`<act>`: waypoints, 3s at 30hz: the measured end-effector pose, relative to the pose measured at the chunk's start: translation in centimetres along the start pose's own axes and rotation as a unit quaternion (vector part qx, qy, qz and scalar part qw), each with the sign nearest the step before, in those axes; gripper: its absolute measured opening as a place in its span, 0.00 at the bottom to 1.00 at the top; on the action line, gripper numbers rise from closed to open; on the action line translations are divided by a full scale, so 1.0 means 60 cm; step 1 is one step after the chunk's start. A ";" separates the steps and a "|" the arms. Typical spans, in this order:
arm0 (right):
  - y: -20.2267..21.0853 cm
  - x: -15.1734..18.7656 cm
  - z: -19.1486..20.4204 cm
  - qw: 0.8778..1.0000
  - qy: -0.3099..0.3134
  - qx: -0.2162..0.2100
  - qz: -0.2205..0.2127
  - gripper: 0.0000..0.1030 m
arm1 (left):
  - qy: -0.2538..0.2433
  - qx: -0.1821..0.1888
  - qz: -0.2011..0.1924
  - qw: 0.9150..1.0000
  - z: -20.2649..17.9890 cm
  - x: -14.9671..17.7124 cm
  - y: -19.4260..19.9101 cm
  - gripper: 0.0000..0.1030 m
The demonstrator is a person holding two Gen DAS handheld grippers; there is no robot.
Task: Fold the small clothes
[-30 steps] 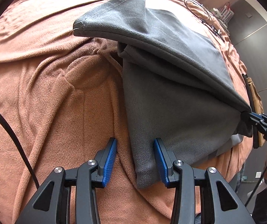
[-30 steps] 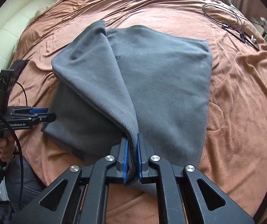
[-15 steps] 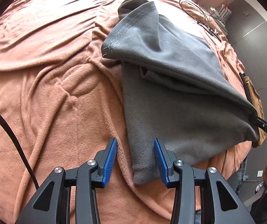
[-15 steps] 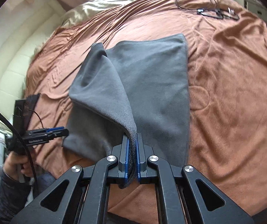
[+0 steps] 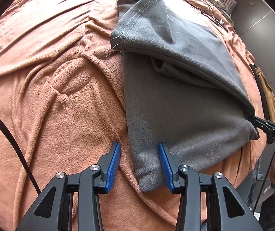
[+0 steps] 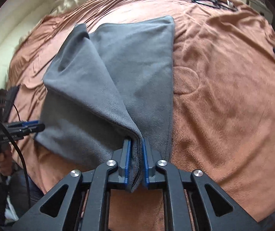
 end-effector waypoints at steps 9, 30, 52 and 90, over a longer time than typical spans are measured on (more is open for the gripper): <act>-0.044 -0.041 0.053 0.993 0.090 0.075 0.025 0.21 | -0.001 -0.001 -0.002 1.000 -0.003 0.001 0.004 0.42; -0.005 -0.044 -0.014 0.999 -0.004 -0.036 -0.026 0.07 | -0.006 0.017 -0.019 1.000 -0.024 -0.011 0.035 0.41; 0.026 -0.072 0.066 0.994 0.084 0.074 -0.020 0.59 | 0.027 0.064 -0.009 0.998 0.008 0.011 0.026 0.31; -0.039 -0.211 0.226 0.950 0.281 0.119 -0.062 0.05 | 0.095 0.069 -0.054 0.992 0.128 -0.026 0.094 0.31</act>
Point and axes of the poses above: each gripper's, at about its wrist camera, not at the fingertips, and y roughly against the way its jaws point, z to its left, x to its underside, the point moved 6 cm from there along -y, roughly the way its jaws point, and after that the axes turned 6 degrees about y, right-handed, at the moved point
